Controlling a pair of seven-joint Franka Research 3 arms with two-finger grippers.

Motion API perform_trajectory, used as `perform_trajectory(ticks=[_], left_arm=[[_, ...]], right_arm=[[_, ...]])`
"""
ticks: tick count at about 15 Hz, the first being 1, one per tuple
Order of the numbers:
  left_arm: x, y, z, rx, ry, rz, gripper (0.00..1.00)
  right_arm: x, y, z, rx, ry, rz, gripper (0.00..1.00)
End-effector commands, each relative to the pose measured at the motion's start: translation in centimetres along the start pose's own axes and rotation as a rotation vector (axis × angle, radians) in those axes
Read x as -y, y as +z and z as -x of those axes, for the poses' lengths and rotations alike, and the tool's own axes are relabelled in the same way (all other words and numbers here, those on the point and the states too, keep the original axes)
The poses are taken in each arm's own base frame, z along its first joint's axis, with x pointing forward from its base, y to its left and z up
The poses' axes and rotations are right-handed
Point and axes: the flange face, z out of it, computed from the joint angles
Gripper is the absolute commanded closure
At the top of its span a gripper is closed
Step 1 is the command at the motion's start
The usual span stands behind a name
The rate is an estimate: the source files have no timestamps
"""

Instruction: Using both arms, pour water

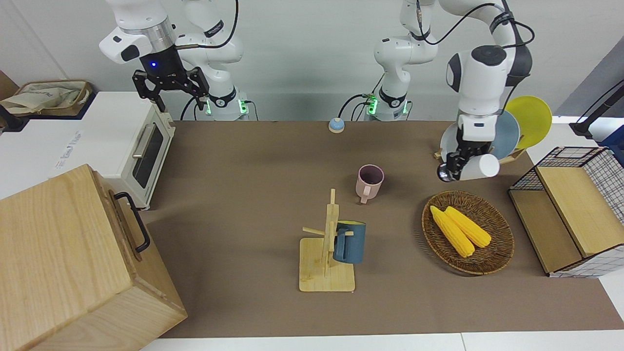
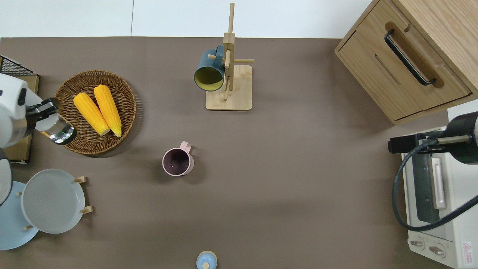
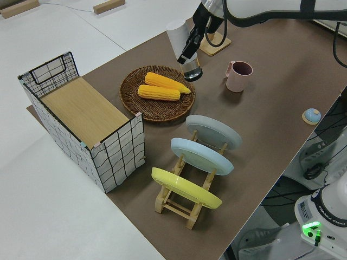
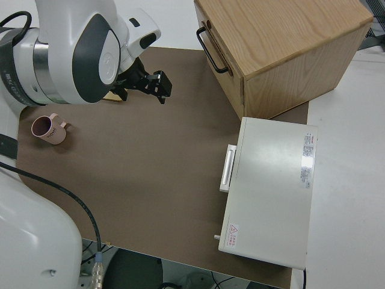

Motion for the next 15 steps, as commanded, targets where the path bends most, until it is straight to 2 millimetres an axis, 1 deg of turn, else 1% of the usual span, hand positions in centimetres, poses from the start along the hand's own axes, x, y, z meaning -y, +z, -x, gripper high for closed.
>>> perform_trajectory(ticks=[1, 2, 3, 4, 6, 8, 10, 11, 12, 14, 15], left_arm=[[2.3, -2.5, -3.3, -0.078, 0.004, -0.031, 1.0], [3.5, -3.1, -4.3, -0.094, -0.018, -0.035, 1.0], [4.0, -4.5, -5.3, -0.12, -0.008, -0.026, 1.0], [4.4, -5.2, -5.9, -0.135, 0.009, -0.021, 1.0], [6.9, -6.6, -7.6, -0.169, 0.0, -0.032, 1.0], [7.8, -7.1, -8.1, -0.178, 0.032, -0.037, 1.0], [8.8, -7.1, -8.4, -0.181, 0.044, -0.047, 1.0], [9.5, -7.5, -8.9, -0.204, 0.046, -0.046, 1.0], [10.4, -8.1, -9.6, -0.235, 0.041, -0.044, 1.0], [12.5, -7.7, -10.6, -0.27, 0.043, -0.046, 1.0], [13.4, -7.8, -10.8, -0.276, 0.053, -0.031, 1.0]], right_arm=[[0.0, -0.3, 0.5, -0.002, -0.004, -0.017, 0.007], [0.0, -0.3, 0.5, -0.002, -0.004, -0.015, 0.009], [0.0, -0.3, 0.5, -0.002, -0.004, -0.015, 0.007], [0.0, -0.3, 0.5, -0.002, -0.004, -0.017, 0.009], [0.0, -0.3, 0.5, -0.002, -0.004, -0.017, 0.009], [-0.1, -0.3, 0.5, -0.002, -0.003, -0.017, 0.007], [0.0, -0.3, 0.5, -0.002, -0.004, -0.017, 0.007], [-0.1, -0.3, 0.5, -0.002, -0.003, -0.017, 0.009], [0.0, -0.3, 0.5, -0.002, -0.004, -0.015, 0.007], [0.0, -0.3, 0.5, -0.002, -0.004, -0.017, 0.009], [0.0, -0.3, 0.5, -0.002, -0.004, -0.017, 0.007]])
